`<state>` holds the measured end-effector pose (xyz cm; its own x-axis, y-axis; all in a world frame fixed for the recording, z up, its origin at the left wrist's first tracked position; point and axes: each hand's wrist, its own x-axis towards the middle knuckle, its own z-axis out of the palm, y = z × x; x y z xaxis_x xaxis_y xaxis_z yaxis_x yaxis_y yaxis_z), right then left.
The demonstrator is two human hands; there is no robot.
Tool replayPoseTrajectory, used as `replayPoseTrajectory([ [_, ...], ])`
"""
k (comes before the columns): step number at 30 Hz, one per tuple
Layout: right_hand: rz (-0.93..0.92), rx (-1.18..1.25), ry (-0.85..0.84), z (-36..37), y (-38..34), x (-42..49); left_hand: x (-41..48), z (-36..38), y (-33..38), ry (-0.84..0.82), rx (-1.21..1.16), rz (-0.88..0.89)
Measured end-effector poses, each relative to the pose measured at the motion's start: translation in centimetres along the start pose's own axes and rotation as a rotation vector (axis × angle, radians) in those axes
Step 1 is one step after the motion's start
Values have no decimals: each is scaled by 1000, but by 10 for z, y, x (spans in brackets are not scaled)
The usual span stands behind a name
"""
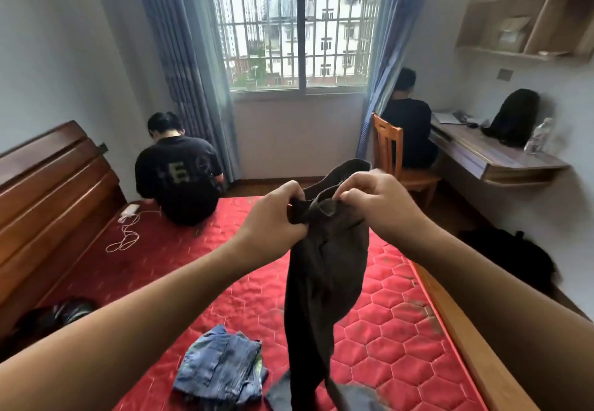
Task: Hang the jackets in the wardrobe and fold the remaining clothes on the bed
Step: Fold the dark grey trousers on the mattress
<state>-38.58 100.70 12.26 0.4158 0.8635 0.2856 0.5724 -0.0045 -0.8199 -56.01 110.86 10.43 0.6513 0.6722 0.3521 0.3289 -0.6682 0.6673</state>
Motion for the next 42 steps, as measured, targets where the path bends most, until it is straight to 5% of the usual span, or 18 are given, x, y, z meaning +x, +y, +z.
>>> replayPoseTrajectory([
  [3,-286,-515,128,-17,13,9,-3,0,-6,-59,-52,21],
  [11,-235,-626,-365,-29,16,11,-9,-15,-12,-56,-53,79],
  [19,-335,-1020,-355,-13,29,-1,-14,-38,-19,-183,-197,87],
  [23,-271,-989,-368,-5,28,-5,-18,-41,-24,-194,-75,177],
  [30,-189,-720,-344,0,16,0,-30,-54,-44,-332,498,615],
  [37,-276,-598,-348,1,28,-8,-27,-68,-67,-365,432,416],
  [42,-484,-585,-385,-8,27,-18,-28,-70,-71,-227,239,354],
])
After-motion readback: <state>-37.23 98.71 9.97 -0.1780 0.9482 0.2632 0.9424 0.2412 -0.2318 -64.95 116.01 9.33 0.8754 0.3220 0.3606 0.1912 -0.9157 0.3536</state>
